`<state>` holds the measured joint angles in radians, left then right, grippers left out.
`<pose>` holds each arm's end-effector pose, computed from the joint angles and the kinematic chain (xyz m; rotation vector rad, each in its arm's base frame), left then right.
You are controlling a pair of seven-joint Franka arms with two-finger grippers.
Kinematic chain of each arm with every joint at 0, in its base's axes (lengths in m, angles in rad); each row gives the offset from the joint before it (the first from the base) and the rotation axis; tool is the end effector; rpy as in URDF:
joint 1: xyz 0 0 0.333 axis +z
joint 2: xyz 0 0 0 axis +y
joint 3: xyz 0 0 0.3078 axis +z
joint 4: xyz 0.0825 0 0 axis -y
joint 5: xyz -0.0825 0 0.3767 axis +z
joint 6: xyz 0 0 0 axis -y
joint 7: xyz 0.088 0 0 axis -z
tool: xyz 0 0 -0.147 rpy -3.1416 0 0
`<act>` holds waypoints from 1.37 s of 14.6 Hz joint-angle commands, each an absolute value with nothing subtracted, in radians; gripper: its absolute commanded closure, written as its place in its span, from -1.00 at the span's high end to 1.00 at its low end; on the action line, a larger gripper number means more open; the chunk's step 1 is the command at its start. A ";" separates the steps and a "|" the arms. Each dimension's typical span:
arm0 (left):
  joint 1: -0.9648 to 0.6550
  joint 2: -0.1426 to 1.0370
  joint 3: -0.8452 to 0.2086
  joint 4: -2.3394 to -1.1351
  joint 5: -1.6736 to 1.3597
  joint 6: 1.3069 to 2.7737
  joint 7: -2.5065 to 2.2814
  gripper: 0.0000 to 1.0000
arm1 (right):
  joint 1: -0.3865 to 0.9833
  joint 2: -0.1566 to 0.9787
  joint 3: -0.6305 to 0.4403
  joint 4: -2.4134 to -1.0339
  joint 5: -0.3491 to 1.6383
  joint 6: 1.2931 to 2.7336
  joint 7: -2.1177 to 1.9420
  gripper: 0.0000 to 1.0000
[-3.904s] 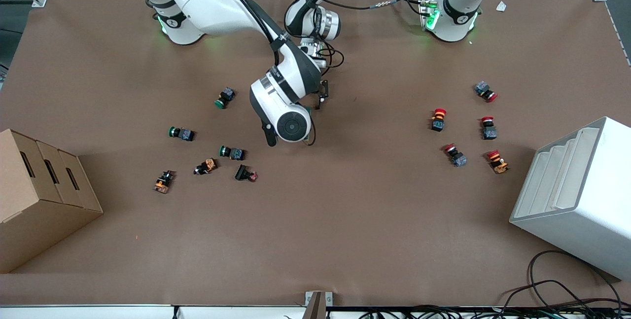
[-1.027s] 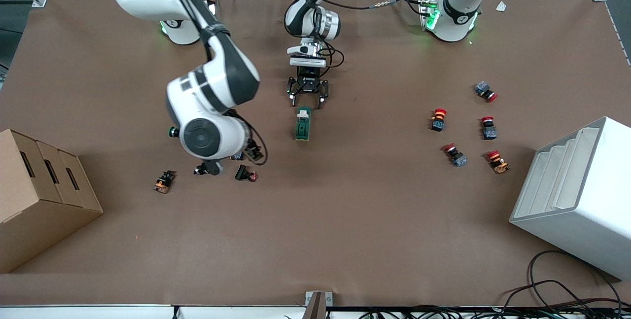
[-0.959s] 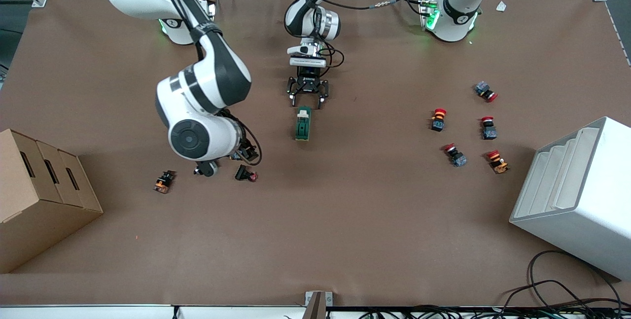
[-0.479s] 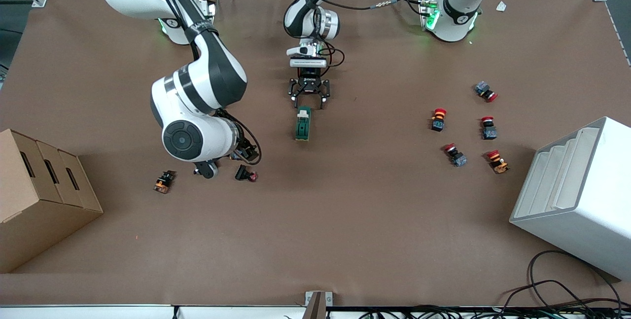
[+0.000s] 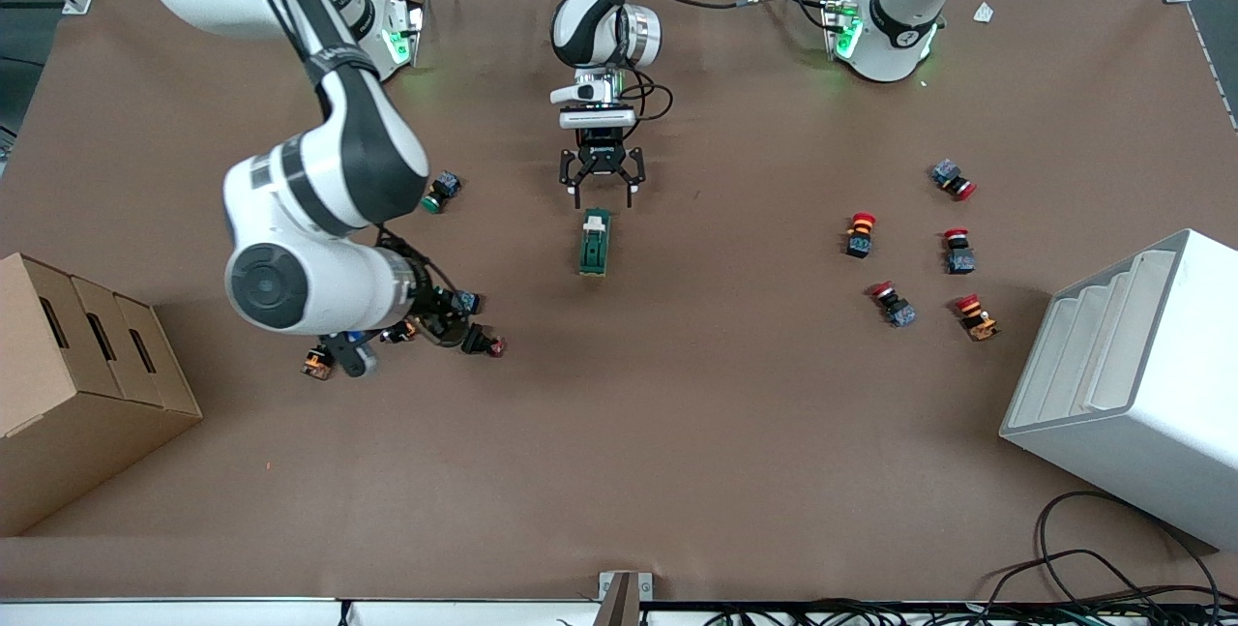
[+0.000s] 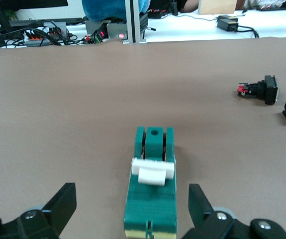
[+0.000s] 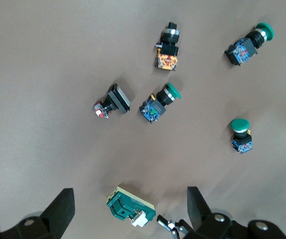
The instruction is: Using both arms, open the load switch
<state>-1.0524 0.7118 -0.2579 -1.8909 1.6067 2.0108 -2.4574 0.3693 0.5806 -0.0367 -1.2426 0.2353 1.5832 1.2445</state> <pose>0.2475 -0.5576 0.1080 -2.6845 0.0122 -1.5685 0.6248 0.2569 0.3706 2.7487 -1.3957 -0.4966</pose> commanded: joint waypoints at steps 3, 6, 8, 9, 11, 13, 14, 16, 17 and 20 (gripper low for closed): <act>-1.017 0.631 -0.259 -1.884 1.445 2.075 -2.278 0.99 | 0.351 0.548 -0.025 -1.244 0.236 1.577 1.235 1.00; -0.993 0.592 -0.259 -1.859 1.330 2.077 -2.133 0.99 | 0.307 0.538 -0.026 -1.243 0.236 1.575 1.039 1.00; -0.983 0.569 -0.259 -1.830 1.249 2.077 -2.062 0.99 | 0.255 0.525 -0.028 -1.244 0.224 1.575 0.849 1.00; -0.983 0.558 -0.259 -1.816 1.206 2.075 -2.021 0.99 | 0.235 0.516 -0.028 -1.244 0.195 1.575 0.760 1.00; -0.951 0.525 -0.259 -1.795 1.110 2.075 -1.888 0.99 | 0.222 0.493 -0.028 -1.246 0.099 1.574 0.587 1.00; -0.930 0.493 -0.258 -1.766 0.999 2.074 -1.755 0.99 | 0.187 0.474 -0.028 -1.246 0.029 1.556 0.412 1.00; -0.913 0.476 -0.258 -1.749 0.950 2.069 -1.702 0.99 | 0.166 0.465 -0.028 -1.246 0.012 1.545 0.331 1.00; -0.861 0.425 -0.258 -1.743 0.875 2.068 -1.601 0.99 | 0.120 0.443 -0.028 -1.246 -0.020 1.540 0.162 1.00; -0.836 0.396 -0.258 -1.740 0.832 2.063 -1.539 1.00 | 0.092 0.436 -0.028 -1.246 -0.038 1.540 0.091 1.00; -0.712 0.306 -0.256 -1.736 0.694 2.051 -1.305 1.00 | -0.001 0.411 -0.026 -1.246 -0.043 1.540 -0.032 1.00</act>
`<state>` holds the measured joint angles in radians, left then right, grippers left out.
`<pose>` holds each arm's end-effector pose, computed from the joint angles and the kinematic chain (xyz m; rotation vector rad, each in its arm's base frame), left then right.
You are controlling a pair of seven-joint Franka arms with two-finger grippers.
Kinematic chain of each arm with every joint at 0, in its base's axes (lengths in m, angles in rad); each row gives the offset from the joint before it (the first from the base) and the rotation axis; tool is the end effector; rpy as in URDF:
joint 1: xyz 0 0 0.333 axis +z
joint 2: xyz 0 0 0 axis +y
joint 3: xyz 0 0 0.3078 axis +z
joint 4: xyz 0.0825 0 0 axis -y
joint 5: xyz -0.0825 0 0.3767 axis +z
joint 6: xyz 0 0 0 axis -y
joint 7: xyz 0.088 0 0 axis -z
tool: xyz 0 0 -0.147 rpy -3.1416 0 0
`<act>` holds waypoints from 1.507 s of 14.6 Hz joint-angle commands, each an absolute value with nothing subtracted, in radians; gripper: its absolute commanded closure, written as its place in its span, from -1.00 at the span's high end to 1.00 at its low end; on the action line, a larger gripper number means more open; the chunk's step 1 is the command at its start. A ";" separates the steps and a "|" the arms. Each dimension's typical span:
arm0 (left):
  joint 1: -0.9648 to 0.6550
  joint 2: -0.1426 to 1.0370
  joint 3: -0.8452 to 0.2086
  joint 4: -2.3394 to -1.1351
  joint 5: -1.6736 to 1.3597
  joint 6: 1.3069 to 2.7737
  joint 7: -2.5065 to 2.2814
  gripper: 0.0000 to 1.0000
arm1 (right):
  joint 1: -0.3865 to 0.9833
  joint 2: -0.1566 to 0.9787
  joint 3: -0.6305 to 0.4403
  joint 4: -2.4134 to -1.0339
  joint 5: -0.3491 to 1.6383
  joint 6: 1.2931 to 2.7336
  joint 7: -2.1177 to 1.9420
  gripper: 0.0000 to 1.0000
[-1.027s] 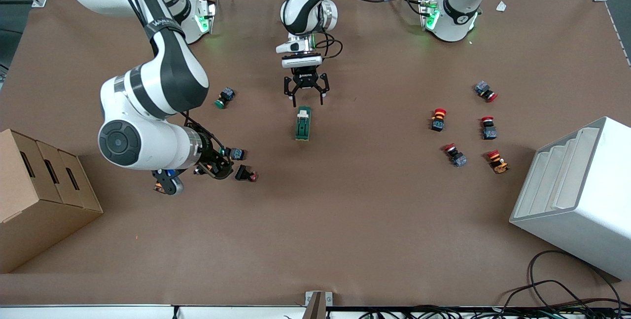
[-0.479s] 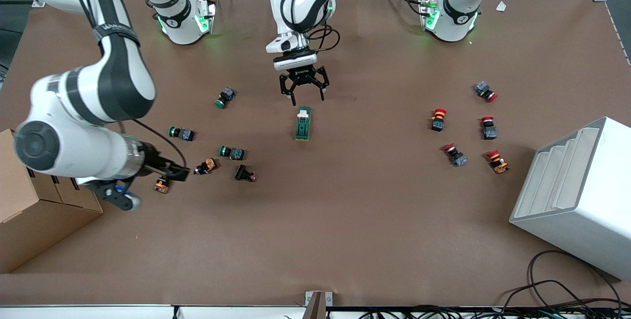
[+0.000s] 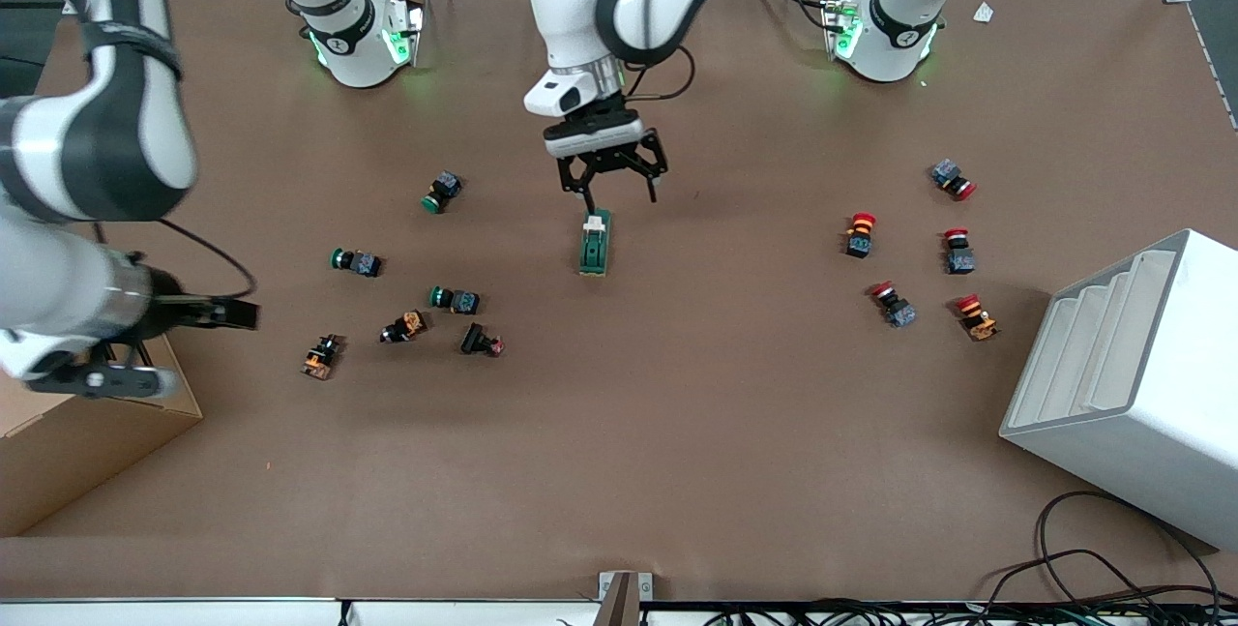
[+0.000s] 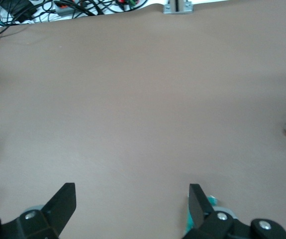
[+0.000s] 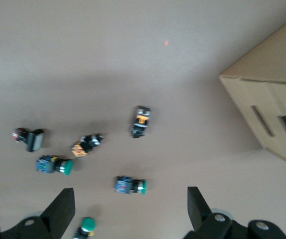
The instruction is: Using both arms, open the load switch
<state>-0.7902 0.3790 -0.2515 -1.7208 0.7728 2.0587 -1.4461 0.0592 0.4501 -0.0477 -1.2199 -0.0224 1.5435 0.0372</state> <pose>0.3924 -0.5243 0.3421 -2.8313 -0.0552 -0.7961 0.6598 0.0101 0.4625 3.0889 -0.0331 -0.1931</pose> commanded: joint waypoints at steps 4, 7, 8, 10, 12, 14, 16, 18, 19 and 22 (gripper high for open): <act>-0.537 0.258 -0.256 -1.662 0.519 2.031 -1.074 1.00 | -0.057 0.405 -0.026 -1.244 -0.041 1.500 -0.063 1.00; -0.424 0.244 -0.258 -1.605 0.434 1.962 -0.909 1.00 | -0.055 0.400 -0.026 -1.243 -0.041 1.491 -0.063 1.00; -0.382 0.239 -0.259 -1.586 0.420 1.945 -0.835 1.00 | -0.054 0.403 -0.025 -1.243 -0.044 1.486 -0.061 1.00; -0.290 0.227 -0.259 -1.548 0.347 1.924 -0.705 1.00 | -0.051 0.400 -0.014 -1.233 -0.029 1.465 -0.060 1.00; -0.207 0.215 -0.259 -1.523 0.322 1.876 -0.577 1.00 | -0.049 0.368 -0.014 -1.233 -0.026 1.427 -0.063 1.00; -0.129 0.212 -0.261 -1.496 0.305 1.829 -0.427 1.00 | -0.041 0.342 -0.015 -1.236 -0.026 1.422 -0.060 1.00; -0.062 0.206 -0.261 -1.451 0.246 1.766 -0.298 1.00 | -0.032 0.315 -0.014 -1.243 -0.026 1.392 -0.051 1.00; -0.028 0.177 -0.252 -1.439 0.218 1.712 -0.200 1.00 | -0.028 0.289 -0.015 -1.259 -0.025 1.376 -0.051 1.00; -0.022 0.155 -0.245 -1.440 0.207 1.698 -0.163 1.00 | -0.028 0.255 -0.015 -1.300 -0.025 1.385 -0.052 1.00; -0.014 0.106 -0.151 -1.443 0.077 1.639 -0.072 1.00 | 0.000 0.163 -0.021 -1.403 -0.026 1.410 -0.048 1.00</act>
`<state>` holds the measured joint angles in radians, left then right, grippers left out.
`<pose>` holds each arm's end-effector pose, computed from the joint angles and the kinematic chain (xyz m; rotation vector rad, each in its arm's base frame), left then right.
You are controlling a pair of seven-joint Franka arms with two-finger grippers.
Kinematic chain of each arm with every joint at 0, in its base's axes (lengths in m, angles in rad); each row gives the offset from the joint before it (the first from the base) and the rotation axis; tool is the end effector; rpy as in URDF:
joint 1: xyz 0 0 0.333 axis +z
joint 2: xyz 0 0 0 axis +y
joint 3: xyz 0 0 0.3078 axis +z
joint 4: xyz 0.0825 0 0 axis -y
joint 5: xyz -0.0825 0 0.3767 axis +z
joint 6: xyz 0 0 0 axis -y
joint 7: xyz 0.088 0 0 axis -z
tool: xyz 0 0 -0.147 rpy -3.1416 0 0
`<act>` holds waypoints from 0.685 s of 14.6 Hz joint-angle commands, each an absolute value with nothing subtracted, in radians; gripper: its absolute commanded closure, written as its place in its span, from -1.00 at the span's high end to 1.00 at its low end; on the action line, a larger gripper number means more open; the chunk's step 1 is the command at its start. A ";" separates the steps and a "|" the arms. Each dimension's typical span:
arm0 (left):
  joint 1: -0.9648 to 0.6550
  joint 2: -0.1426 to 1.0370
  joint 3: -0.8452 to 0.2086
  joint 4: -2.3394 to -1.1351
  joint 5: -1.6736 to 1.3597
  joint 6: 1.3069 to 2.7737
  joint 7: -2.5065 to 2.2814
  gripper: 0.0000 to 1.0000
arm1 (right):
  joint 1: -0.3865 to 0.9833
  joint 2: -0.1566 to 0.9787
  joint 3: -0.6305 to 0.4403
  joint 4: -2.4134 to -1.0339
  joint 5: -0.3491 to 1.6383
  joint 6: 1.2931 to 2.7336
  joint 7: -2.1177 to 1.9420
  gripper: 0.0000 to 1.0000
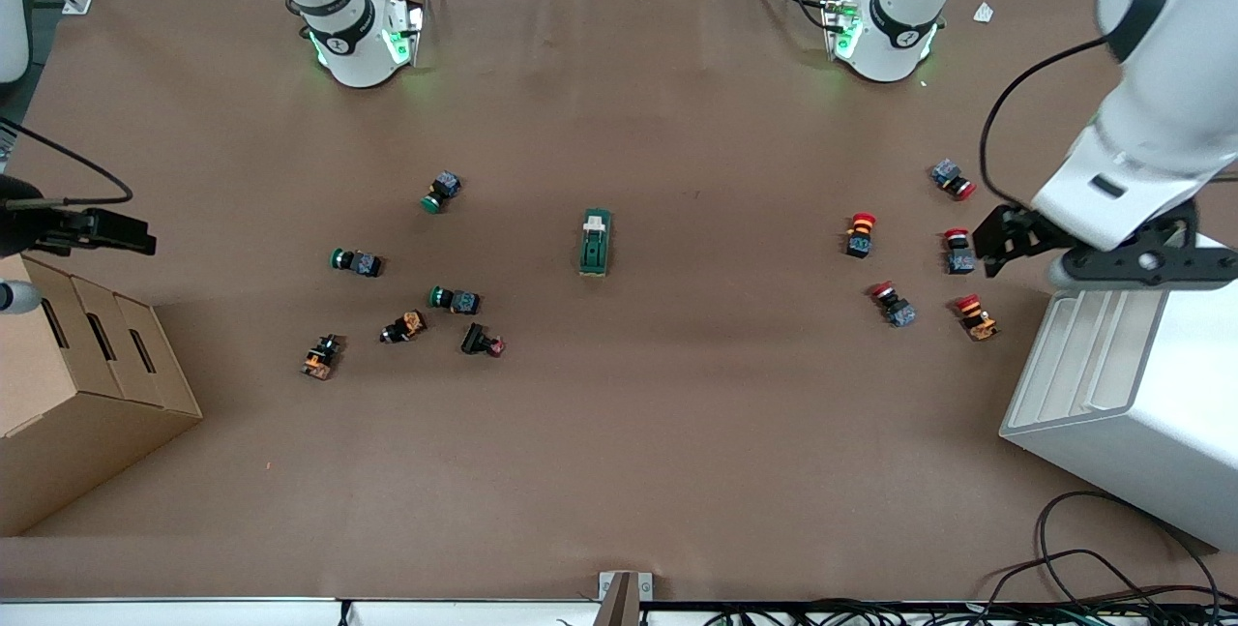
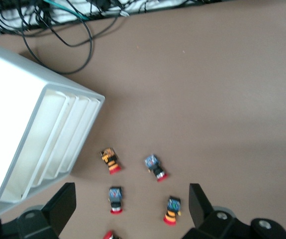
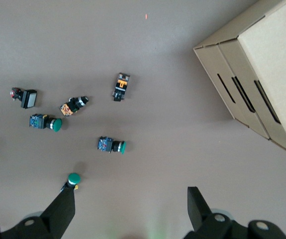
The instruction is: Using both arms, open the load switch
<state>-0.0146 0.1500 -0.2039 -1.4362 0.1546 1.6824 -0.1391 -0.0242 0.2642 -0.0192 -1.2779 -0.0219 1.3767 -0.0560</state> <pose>0.5984 -0.1027 0.5666 -3.0288 0.1292 -0.1816 0.5961 -0.0280 0.5424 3.1122 0.0162 -0.2596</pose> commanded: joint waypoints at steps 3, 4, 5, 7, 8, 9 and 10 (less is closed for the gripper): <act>-0.017 0.072 -0.088 -1.450 0.020 1.565 0.004 1.00 | 0.002 0.109 -0.025 -1.459 -0.025 1.414 -0.037 1.00; -0.018 0.060 -0.078 -1.451 0.018 1.543 0.024 1.00 | 0.003 0.083 -0.025 -1.485 -0.025 1.423 -0.032 1.00; -0.017 0.054 -0.075 -1.451 0.018 1.523 0.028 1.00 | 0.003 0.051 -0.025 -1.520 -0.025 1.434 -0.009 1.00; -0.014 0.035 -0.074 -1.453 0.015 1.473 0.031 1.00 | 0.008 0.008 -0.023 -1.552 -0.025 1.431 0.058 1.00; -0.014 0.028 -0.074 -1.454 0.008 1.465 0.028 1.00 | 0.008 -0.008 -0.023 -1.558 -0.023 1.431 0.058 1.00; -0.014 0.012 -0.072 -1.468 0.008 1.465 0.026 1.00 | 0.005 -0.029 -0.021 -1.584 -0.023 1.442 0.057 1.00; -0.012 -0.003 -0.072 -1.489 0.008 1.465 0.026 1.00 | 0.003 -0.061 -0.021 -1.618 -0.023 1.466 0.055 1.00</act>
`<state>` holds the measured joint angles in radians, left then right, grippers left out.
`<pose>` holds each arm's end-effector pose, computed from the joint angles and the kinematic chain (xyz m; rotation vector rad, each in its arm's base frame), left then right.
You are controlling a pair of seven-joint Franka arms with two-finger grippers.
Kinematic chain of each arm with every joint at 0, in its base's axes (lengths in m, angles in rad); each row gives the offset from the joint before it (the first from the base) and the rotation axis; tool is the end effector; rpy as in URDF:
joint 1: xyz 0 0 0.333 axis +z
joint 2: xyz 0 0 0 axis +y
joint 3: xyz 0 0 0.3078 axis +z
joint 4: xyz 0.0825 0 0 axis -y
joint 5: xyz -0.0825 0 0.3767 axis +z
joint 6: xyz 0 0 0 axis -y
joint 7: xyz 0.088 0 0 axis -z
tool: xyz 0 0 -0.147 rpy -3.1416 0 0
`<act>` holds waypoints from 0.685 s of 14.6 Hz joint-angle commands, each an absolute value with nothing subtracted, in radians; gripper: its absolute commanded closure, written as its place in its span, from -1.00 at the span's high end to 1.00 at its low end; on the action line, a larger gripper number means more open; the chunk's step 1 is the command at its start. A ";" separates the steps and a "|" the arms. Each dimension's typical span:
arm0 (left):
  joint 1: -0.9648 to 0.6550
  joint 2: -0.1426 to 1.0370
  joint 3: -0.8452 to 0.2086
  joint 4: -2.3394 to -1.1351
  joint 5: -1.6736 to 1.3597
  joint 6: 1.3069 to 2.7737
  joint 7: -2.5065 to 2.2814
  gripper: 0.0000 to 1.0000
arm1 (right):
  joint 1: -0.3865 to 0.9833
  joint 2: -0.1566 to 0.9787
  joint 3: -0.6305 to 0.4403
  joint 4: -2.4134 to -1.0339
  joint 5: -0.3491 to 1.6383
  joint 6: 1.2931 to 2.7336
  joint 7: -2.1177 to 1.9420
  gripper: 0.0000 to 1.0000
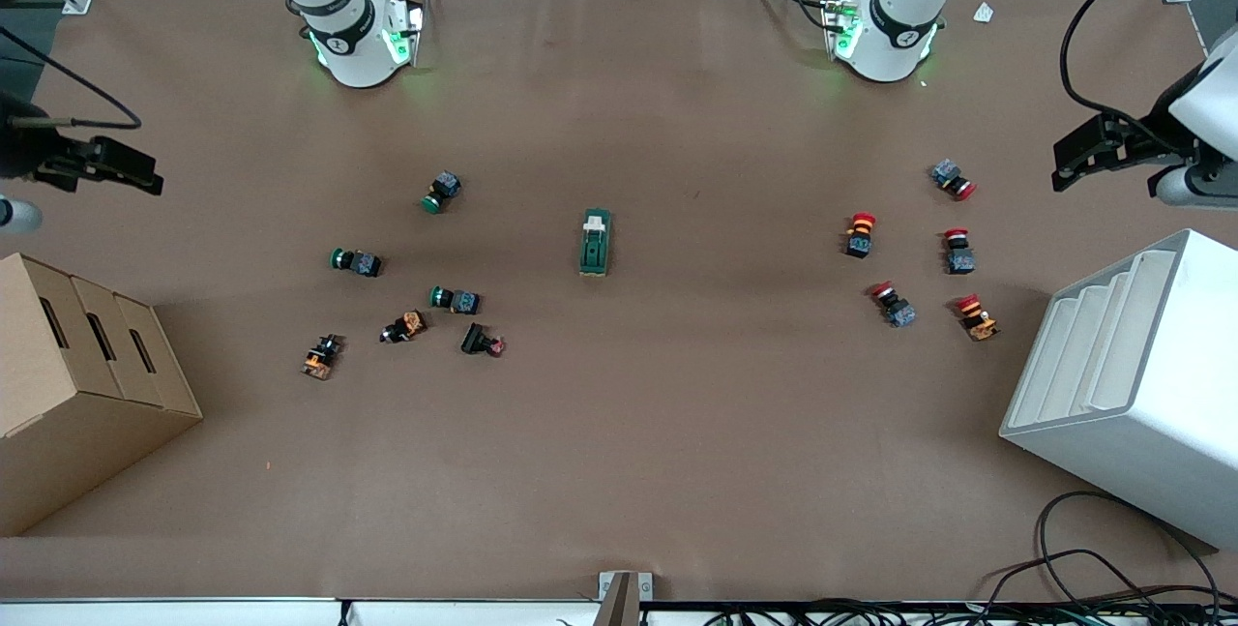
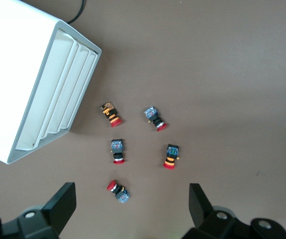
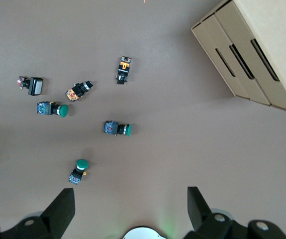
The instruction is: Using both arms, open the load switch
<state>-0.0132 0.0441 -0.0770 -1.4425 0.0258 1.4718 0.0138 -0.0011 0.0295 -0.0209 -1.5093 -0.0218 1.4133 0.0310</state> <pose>0.5484 -0.0446 0.6026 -3.1147 0.1583 0.0215 0.5341 -0.0151 0.5759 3.1114 -0.0857 -0.1954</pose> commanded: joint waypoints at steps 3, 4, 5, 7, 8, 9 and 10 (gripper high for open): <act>-0.011 -0.052 -0.074 -1.551 0.003 1.470 0.018 1.00 | -0.006 -0.126 -0.028 -1.674 -0.023 1.499 -0.033 1.00; -0.011 -0.066 -0.075 -1.568 -0.005 1.471 0.011 1.00 | -0.012 -0.132 -0.028 -1.675 -0.023 1.490 -0.037 1.00; -0.011 -0.086 -0.075 -1.594 -0.021 1.476 0.005 1.00 | -0.014 -0.150 -0.032 -1.677 -0.023 1.486 -0.037 1.00; -0.009 -0.127 -0.083 -1.655 -0.029 1.515 -0.005 1.00 | -0.017 -0.160 -0.038 -1.677 -0.023 1.480 -0.038 1.00; -0.009 -0.141 -0.090 -1.675 -0.029 1.529 -0.020 1.00 | -0.015 -0.160 -0.043 -1.675 -0.023 1.482 -0.038 1.00; -0.006 -0.143 -0.112 -1.678 -0.029 1.529 -0.037 1.00 | -0.017 -0.158 -0.046 -1.675 -0.023 1.485 -0.038 1.00; 0.003 -0.141 -0.132 -1.675 -0.029 1.529 -0.052 1.00 | -0.017 -0.158 -0.055 -1.675 -0.023 1.488 -0.041 1.00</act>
